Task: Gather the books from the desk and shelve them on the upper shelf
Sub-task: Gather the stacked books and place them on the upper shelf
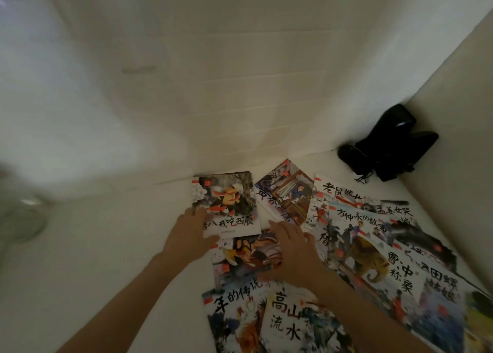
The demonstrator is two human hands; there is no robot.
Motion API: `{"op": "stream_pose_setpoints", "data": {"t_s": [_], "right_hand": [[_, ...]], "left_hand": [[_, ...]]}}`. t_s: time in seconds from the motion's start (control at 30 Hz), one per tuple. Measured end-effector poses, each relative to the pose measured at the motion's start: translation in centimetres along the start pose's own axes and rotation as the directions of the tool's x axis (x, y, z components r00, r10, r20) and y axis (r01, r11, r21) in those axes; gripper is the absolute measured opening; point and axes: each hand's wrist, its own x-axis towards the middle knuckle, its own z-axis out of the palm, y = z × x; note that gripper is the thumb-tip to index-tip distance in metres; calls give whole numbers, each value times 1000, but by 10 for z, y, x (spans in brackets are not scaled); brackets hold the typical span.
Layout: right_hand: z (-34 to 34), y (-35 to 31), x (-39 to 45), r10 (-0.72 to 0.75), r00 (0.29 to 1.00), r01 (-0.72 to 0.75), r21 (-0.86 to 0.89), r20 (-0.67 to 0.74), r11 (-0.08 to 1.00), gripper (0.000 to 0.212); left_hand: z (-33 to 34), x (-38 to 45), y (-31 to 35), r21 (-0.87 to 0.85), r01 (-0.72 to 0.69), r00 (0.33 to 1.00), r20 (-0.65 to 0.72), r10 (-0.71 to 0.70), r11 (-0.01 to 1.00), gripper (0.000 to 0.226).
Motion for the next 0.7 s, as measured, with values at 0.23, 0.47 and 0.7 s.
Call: {"op": "stream_pose_setpoints", "data": {"t_s": [0.23,0.47,0.7], "right_hand": [[-11,-12,-5,-11,990,32,-148,141,989,135],[-11,-11,3,-35,993,37,-24,112,999,128],[-11,-16,11,-7,988,28,-138,152,990,98]], "left_hand": [[43,-68,25,204,-69,959,285,8,977,136],[64,-73,17,134,-57,993,107,43,989,139],[67,-68,3,77,-147,989,22,146,986,129]]}}
